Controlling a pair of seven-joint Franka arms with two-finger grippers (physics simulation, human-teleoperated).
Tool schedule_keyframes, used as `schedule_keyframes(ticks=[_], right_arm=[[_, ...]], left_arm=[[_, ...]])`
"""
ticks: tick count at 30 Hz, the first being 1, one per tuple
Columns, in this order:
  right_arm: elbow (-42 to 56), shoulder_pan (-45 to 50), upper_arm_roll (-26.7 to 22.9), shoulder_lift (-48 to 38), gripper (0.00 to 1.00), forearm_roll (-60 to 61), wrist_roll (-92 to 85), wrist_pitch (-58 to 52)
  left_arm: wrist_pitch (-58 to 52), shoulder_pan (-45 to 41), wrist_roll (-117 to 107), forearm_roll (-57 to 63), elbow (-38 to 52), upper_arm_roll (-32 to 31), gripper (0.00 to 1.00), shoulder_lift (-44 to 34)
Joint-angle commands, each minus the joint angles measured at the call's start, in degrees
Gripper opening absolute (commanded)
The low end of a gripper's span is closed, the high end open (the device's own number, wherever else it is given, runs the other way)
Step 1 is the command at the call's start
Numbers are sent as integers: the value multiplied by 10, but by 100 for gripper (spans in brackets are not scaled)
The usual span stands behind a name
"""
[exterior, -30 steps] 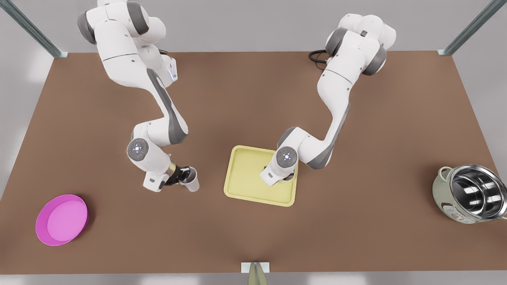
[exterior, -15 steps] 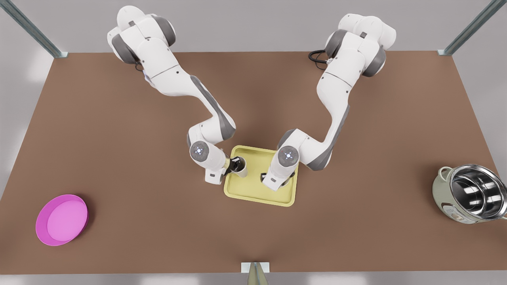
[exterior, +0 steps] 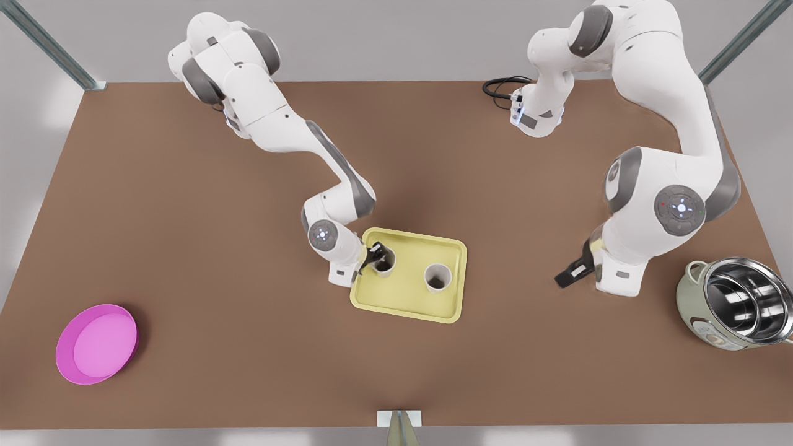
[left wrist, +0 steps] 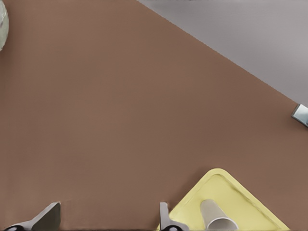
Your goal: Use both arms to respectively pick up the white IKEA cups from the middle-left and middle-right positions, then place the white IKEA cups onto the middle-middle tray, ensuring that the cups remain upright and do not tip over
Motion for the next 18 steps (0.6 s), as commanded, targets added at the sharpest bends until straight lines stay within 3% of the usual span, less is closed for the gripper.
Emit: schedule_keyframes(ticks=[1,2,4,8,11,13,14,15,18], right_arm=[[-3,-1,-1,-9,100,13,-17,-4],[-7,-4,-1,-18,100,13,-22,-20],[-8,-27,-1,-55,100,13,-25,-92],[21,-134,-19,-149,100,-1,-15,-384],[22,-156,-45,-130,100,-237,101,-436],[95,-170,-88,-141,100,-213,120,-482],[144,-196,-85,-157,100,-220,121,-531],[128,-245,-52,-212,100,-224,121,-527],[20,-266,-27,-352,100,-248,125,-501]], left_arm=[[-78,-8,329,-1,-84,28,100,-85],[-88,-13,330,-3,-102,31,100,-110],[-116,-8,326,-6,-88,28,100,-91],[-121,-11,331,-32,-88,18,100,-89],[-120,-13,329,-35,-88,12,100,-88],[-120,-11,328,-42,-88,11,100,-83],[-120,-11,328,-44,-88,11,100,-80],[-120,-8,327,-63,-88,11,100,-77],[-120,-1,328,-66,-88,12,100,-77]])
